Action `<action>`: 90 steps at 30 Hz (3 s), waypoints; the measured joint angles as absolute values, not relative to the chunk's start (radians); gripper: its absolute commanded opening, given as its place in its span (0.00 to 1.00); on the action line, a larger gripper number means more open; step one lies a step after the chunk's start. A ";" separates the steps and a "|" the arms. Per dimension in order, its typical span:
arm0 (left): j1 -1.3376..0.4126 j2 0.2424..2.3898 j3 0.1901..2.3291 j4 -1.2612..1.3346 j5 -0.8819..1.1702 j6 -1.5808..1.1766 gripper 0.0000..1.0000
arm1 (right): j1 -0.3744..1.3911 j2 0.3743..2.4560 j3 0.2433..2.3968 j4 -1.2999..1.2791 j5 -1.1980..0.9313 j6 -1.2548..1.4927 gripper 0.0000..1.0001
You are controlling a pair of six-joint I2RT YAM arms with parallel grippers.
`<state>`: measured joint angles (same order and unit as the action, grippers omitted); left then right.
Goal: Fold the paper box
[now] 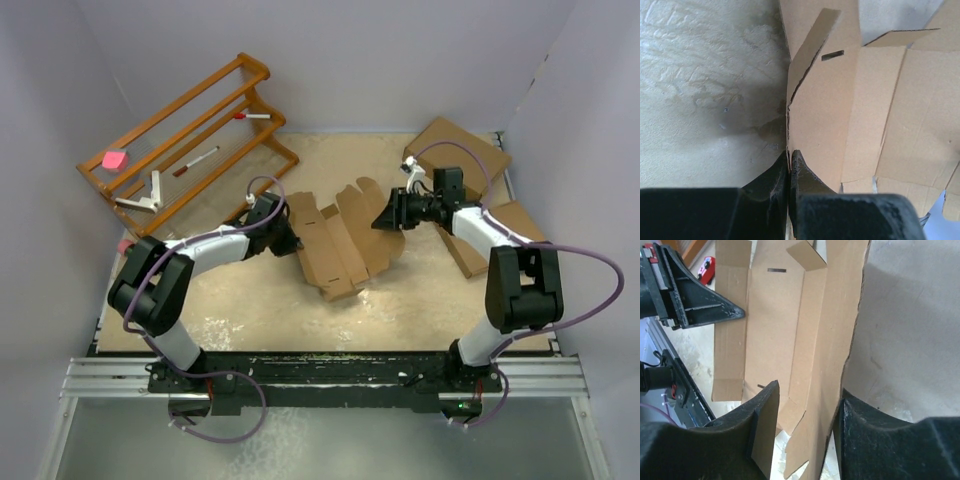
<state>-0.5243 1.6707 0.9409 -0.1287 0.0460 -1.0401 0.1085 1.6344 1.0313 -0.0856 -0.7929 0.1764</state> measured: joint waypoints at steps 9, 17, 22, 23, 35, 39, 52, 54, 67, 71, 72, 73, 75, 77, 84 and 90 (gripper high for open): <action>-0.533 1.671 0.873 -0.090 0.048 -1.093 0.04 | 0.109 1.527 0.814 -0.009 -0.734 0.242 0.39; -0.550 1.671 0.867 -0.070 0.044 -1.131 0.04 | 0.109 1.436 0.770 0.015 -0.664 0.302 0.31; -0.551 1.670 0.860 -0.066 0.038 -1.144 0.04 | 0.109 1.437 0.770 0.001 -0.648 0.321 0.23; -0.551 1.669 0.855 -0.065 0.037 -1.146 0.04 | 0.109 1.437 0.770 -0.001 -0.645 0.323 0.24; -0.552 1.664 0.840 -0.065 0.029 -1.168 0.04 | 0.109 1.437 0.770 -0.026 -0.630 0.301 0.12; -0.553 1.663 0.839 -0.066 0.028 -1.169 0.04 | 0.109 1.456 0.774 -0.036 -0.638 0.283 0.00; -0.566 1.597 0.838 -0.064 0.028 -1.168 0.13 | 0.110 1.464 0.915 -0.099 -0.787 0.176 0.00; -0.566 1.595 0.840 -0.068 0.025 -1.168 0.15 | 0.110 1.438 0.926 -0.096 -0.838 0.168 0.00; -0.566 1.636 0.908 -0.080 0.023 -1.163 0.22 | 0.110 1.400 0.931 -0.062 -0.987 0.176 0.00; -0.566 1.637 0.910 -0.061 0.031 -1.158 0.22 | 0.110 1.400 0.931 -0.062 -0.997 0.178 0.00; -0.566 1.638 0.913 -0.059 0.035 -1.157 0.22 | 0.110 1.400 0.931 -0.062 -1.002 0.179 0.00; -0.566 1.642 0.917 -0.050 0.041 -1.156 0.22 | 0.110 1.400 0.931 -0.062 -1.008 0.179 0.00; -0.566 1.655 0.929 -0.038 0.049 -1.155 0.22 | 0.110 1.400 0.931 -0.062 -1.018 0.180 0.00; -0.566 1.680 0.947 -0.022 0.060 -1.155 0.22 | 0.110 1.401 0.931 -0.062 -1.022 0.183 0.00; -0.566 1.751 1.008 -0.009 0.078 -1.156 0.28 | 0.110 1.415 0.936 -0.071 -1.019 0.183 0.00; -0.555 1.744 1.012 -0.006 0.110 -1.100 0.64 | 0.096 1.417 1.110 -0.269 -0.966 0.041 0.00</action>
<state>-0.5549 1.7435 1.0119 -0.0059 0.1097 -1.1000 0.0959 1.4174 1.1099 -0.2691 -0.9665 0.0414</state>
